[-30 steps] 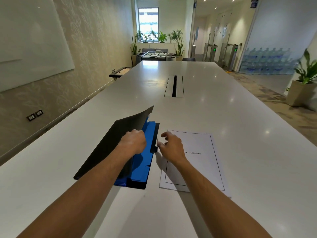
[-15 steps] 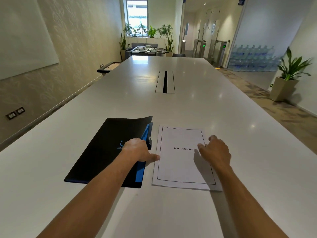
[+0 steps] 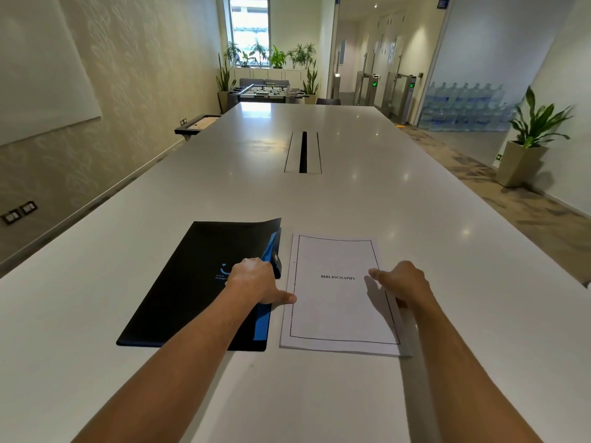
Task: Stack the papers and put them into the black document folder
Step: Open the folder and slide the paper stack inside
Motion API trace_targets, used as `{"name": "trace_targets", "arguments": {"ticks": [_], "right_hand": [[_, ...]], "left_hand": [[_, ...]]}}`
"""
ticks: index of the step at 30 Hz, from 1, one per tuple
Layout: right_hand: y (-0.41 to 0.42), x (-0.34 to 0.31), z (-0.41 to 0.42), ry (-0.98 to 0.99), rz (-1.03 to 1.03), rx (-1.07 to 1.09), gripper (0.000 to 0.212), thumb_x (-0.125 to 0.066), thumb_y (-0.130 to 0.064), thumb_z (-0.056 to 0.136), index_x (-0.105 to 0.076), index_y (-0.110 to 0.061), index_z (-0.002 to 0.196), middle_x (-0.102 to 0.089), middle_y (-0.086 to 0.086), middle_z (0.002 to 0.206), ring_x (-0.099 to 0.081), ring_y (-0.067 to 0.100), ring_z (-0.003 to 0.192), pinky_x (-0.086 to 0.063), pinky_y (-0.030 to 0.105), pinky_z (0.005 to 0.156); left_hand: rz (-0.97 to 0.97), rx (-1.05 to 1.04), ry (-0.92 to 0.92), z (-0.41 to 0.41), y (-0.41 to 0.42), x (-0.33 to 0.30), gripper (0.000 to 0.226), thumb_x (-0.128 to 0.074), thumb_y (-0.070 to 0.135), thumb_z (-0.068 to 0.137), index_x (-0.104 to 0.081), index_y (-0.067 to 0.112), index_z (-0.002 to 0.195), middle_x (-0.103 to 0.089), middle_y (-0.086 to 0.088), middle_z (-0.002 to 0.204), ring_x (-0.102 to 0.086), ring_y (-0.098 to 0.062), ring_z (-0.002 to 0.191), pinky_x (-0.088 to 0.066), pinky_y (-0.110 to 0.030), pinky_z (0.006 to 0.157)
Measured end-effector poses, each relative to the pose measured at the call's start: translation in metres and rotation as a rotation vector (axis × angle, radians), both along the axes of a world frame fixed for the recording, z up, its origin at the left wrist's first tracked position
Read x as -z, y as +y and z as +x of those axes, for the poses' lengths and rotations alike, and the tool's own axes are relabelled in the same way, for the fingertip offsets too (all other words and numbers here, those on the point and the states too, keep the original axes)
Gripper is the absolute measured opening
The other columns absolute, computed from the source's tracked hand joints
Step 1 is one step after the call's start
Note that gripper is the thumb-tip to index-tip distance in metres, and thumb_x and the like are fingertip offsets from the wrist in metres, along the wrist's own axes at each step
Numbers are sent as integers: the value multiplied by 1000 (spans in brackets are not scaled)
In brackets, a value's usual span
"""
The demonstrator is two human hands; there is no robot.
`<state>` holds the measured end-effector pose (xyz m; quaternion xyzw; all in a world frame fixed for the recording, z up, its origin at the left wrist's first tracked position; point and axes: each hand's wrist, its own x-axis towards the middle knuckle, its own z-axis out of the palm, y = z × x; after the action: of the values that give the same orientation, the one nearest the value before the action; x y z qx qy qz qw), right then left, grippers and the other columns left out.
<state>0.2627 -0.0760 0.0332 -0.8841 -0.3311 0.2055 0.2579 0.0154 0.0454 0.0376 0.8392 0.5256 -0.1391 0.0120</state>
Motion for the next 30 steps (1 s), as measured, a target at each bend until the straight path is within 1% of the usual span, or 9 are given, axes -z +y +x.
{"name": "trace_targets", "arguments": {"ticks": [4,7,9,10,12,14,19,24,30], "right_hand": [[3,-5,4,143,71,-6,34,-64,-33,83,-55,-1,89,-58,12,81,-55,27,70,-39,28,56],[4,-4,-1,72,21,-22,26,-62,-28,80,-57,-2,84,-55,9,75,-53,27,67,-39,27,58],[6,-4,-7,2,-9,-32,24,-61,-27,80,-52,-5,78,-57,10,80,-53,26,68,-39,28,60],[7,-5,-10,-28,-18,-36,25,-61,-28,81,-51,-6,83,-57,10,85,-54,26,72,-39,29,61],[10,-7,-17,-69,-32,-40,38,-61,-30,83,-47,-5,107,-56,13,101,-55,30,89,-39,31,69],[12,-7,-21,-81,-34,-35,52,-61,-30,84,-40,-3,123,-56,17,116,-55,35,105,-38,32,73],[12,-9,-17,-27,-28,-13,59,-62,-31,84,-37,-1,128,-53,20,125,-54,36,110,-40,34,75],[15,-12,-12,24,7,13,65,-61,-33,82,-33,0,131,-53,21,126,-55,37,110,-45,38,81],[15,-5,-11,230,108,22,76,-65,-37,81,-32,1,138,-48,21,134,-52,36,116,-43,37,79]], "left_hand": [[-6,9,23,1,3,1,78,-51,85,63,-50,10,85,-52,-5,76,-60,-20,78,-56,-35,79],[-3,10,33,2,4,2,77,-51,85,64,-49,11,83,-52,-5,76,-59,-19,76,-55,-35,79],[-3,11,27,1,4,2,75,-51,85,64,-47,11,80,-52,-5,76,-59,-19,74,-55,-35,78],[-5,10,24,1,4,1,75,-52,85,64,-47,11,80,-52,-5,76,-59,-19,75,-55,-35,78],[-8,5,27,1,3,0,76,-52,84,64,-49,10,83,-53,-5,76,-60,-19,77,-56,-35,79],[-7,5,33,1,2,0,77,-52,84,65,-50,10,84,-53,-5,77,-61,-20,78,-56,-34,79],[-7,8,26,0,2,0,72,-52,84,66,-43,12,72,-51,-4,74,-56,-17,70,-55,-32,77],[-11,9,43,2,3,-1,75,-51,84,65,-47,11,80,-52,-4,75,-57,-18,72,-55,-32,76],[-19,1,51,2,4,0,73,-50,86,64,-43,14,70,-54,-4,74,-54,-16,65,-51,-28,66]]}}
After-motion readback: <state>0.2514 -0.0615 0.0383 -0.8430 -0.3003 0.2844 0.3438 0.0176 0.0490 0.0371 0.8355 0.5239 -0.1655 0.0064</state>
